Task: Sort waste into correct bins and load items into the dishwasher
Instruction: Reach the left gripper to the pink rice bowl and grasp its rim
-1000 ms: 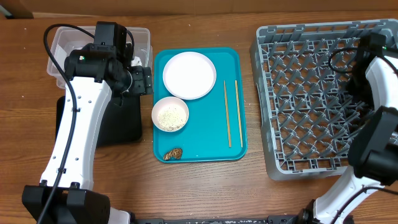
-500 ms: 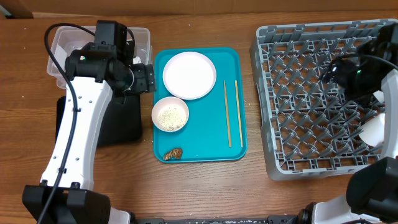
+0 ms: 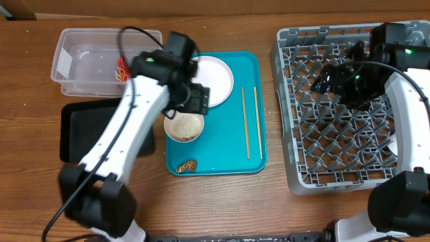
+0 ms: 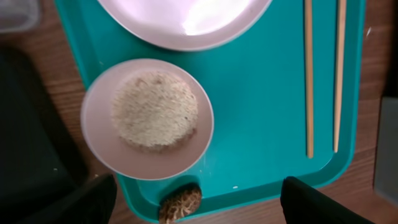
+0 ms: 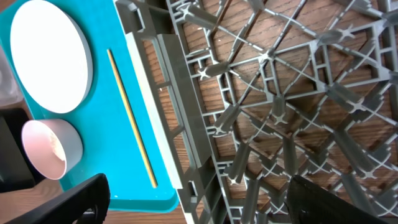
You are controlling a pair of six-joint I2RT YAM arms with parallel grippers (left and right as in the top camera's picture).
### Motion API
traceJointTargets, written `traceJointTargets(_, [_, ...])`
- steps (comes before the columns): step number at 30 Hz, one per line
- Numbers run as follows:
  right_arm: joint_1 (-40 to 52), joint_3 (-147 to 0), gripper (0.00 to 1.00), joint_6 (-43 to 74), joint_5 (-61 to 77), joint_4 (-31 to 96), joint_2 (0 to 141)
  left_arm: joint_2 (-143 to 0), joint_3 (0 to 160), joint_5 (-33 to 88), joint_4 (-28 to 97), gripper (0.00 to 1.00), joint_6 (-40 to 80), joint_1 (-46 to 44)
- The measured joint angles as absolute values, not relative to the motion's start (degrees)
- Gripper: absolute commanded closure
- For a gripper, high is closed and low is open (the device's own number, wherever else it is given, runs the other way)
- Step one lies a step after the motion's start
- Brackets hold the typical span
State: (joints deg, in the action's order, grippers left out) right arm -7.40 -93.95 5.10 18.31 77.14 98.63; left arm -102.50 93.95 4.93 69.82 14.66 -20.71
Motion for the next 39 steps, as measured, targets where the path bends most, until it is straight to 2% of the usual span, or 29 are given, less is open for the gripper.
traceJointTargets(10, [-7.14,-93.95,0.07,4.84,17.32,77.1,98.63,-115.26,94.0,6.2,71.81,0.24,14.87,-23.83])
traceJointTargets(19, [-7.11,-93.95,0.08,4.84,17.15,77.12,98.63,-118.04,94.0,6.87,67.88,0.32,14.9,-24.77])
traceJointTargets(39, [-7.11,-93.95,0.08,4.86,17.1,77.12,98.63,-118.06,92.99,6.85,65.08,0.34,14.92,-25.3])
